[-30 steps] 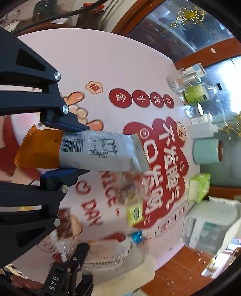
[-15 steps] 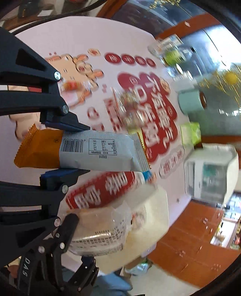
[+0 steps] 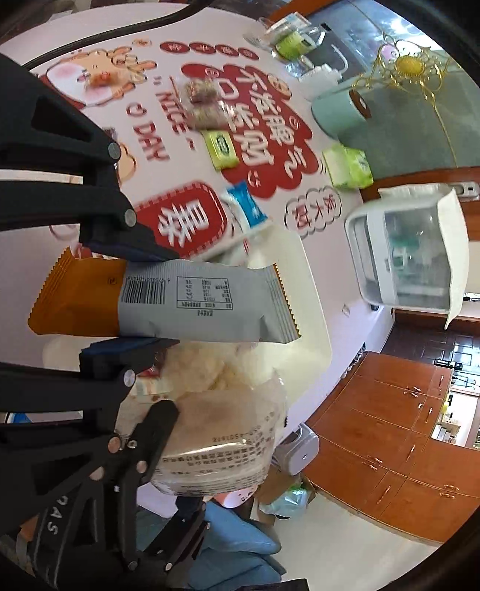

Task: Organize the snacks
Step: 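Carry the large clear bag over the bin and open the right tool while the left carries the bar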

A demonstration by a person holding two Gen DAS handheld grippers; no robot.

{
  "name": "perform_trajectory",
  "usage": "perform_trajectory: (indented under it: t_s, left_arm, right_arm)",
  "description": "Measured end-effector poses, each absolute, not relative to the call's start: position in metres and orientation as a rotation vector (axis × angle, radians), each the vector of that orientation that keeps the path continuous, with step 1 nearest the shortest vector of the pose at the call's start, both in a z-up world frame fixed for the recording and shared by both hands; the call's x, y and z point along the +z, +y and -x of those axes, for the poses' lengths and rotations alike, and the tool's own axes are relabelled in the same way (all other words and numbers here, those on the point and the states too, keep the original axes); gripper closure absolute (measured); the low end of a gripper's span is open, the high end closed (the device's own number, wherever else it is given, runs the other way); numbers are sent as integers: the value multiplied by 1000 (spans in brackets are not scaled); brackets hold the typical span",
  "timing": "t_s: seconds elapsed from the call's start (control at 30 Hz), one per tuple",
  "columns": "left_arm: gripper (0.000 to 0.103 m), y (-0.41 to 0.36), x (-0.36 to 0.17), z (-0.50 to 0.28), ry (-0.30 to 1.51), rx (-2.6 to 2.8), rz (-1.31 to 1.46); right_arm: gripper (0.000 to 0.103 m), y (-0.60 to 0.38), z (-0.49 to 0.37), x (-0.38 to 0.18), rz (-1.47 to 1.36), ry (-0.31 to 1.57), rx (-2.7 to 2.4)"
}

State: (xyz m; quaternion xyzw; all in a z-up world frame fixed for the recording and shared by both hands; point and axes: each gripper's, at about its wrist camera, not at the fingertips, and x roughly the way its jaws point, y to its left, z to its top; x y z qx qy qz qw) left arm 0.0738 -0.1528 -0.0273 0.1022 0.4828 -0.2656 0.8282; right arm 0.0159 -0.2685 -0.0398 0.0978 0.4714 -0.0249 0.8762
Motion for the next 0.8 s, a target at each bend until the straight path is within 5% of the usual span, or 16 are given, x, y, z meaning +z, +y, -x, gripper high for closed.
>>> perform_trajectory:
  t_s: [0.8]
  left_arm:
    - [67, -222, -58, -111, 1099, -450, -244]
  right_arm:
    - [37, -351, -132, -59, -208, 1033, -19]
